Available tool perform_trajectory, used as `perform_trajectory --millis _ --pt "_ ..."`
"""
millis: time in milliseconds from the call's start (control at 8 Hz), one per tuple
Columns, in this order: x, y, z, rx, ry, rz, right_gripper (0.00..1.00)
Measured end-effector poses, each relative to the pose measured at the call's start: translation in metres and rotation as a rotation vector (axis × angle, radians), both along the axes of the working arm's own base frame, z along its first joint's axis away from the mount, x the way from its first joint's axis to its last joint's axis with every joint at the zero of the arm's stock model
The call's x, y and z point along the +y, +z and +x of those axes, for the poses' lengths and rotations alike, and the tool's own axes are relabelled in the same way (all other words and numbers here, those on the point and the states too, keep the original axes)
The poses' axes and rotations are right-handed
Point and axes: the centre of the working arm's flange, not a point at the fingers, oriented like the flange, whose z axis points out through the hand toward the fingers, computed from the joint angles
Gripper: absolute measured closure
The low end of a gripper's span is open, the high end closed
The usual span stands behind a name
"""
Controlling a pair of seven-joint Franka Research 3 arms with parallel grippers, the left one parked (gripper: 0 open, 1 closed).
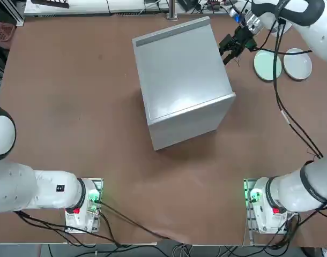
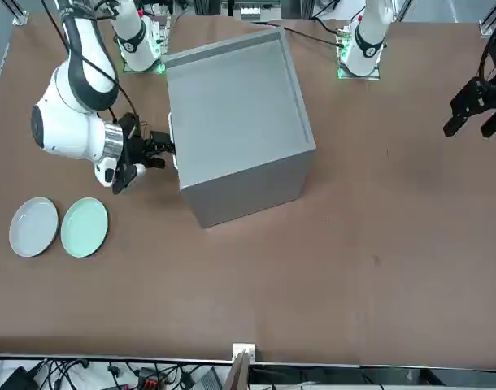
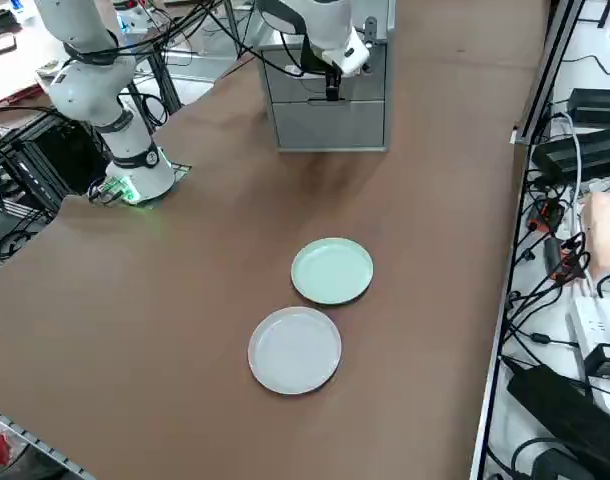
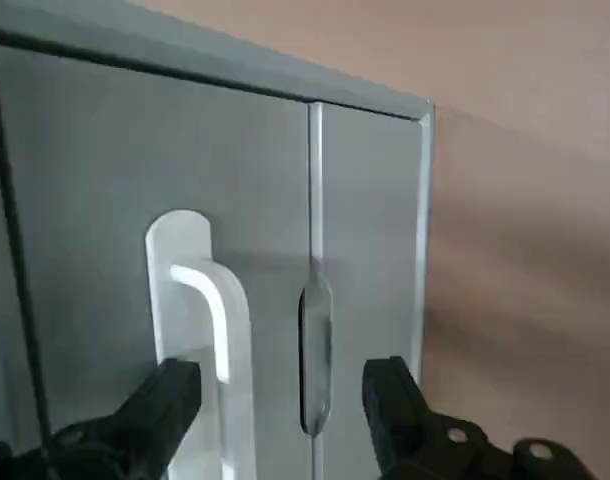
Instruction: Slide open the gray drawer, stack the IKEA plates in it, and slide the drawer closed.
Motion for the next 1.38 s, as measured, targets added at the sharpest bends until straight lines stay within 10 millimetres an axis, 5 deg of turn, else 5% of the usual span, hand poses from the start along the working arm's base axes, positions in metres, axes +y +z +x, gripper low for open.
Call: perform_trajectory --millis 1000,1375 --pt "-0.006 -0.015 0.000 -0.012 0.056 0.004 0.00" --pt "-0.061 -0.019 0.010 -0.055 0.094 -0.005 0.00"
